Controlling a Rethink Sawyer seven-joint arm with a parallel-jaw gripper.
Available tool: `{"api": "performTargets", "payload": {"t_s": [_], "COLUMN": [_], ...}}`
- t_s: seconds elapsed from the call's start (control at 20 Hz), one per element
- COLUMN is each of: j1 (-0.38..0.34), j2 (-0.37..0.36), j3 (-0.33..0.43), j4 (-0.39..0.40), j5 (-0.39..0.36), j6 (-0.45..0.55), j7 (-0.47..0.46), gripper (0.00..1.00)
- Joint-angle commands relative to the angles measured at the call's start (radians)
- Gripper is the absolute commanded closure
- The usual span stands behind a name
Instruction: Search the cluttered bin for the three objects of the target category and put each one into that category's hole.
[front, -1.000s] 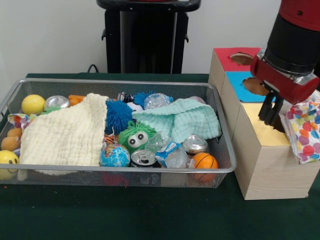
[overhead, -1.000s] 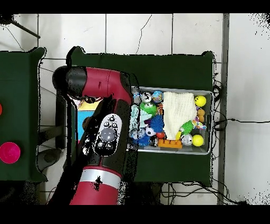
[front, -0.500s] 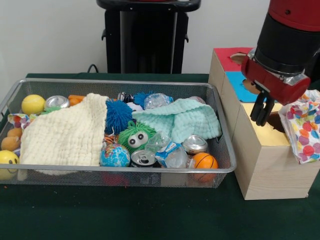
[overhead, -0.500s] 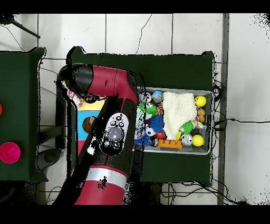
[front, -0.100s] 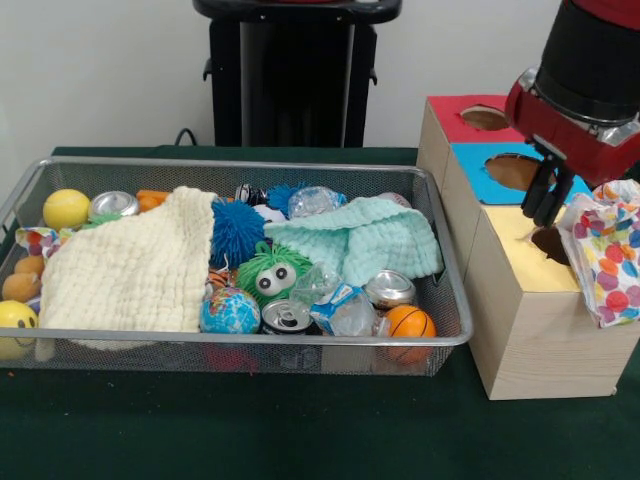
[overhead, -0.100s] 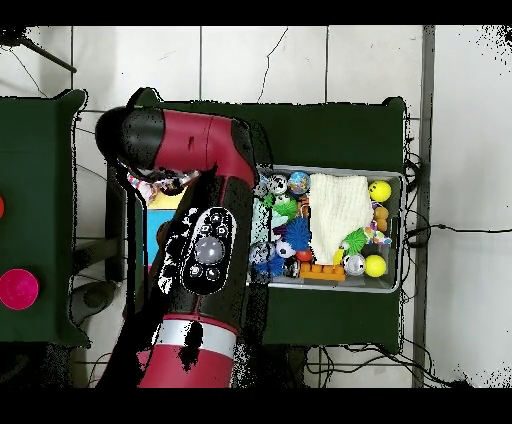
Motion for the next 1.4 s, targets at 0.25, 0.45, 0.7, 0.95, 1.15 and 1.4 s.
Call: {"api": "performTargets", "payload": {"t_s": [0.25, 0.45, 0.7, 0.95, 1.15, 1.4], "j1": [-0.058, -0.060, -0.039, -0.017, 0.011, 0.045], "j2": [0.029, 0.069, 0.121, 0.145, 0.142, 0.134], "j3": [0.060, 0.069, 0.063, 0.054, 0.051, 0.044], "j4": [-0.139, -0.176, -0.229, -0.246, -0.203, -0.149], "j5": [-0.028, -0.026, -0.023, -0.010, 0.002, 0.010], "j6": [0.194, 0.202, 0.196, 0.192, 0.155, 0.090], "j7": [0.045, 0.057, 0.111, 0.165, 0.210, 0.253], "gripper": [1.00, 1.00, 1.00, 1.00, 1.00, 1.00]}}
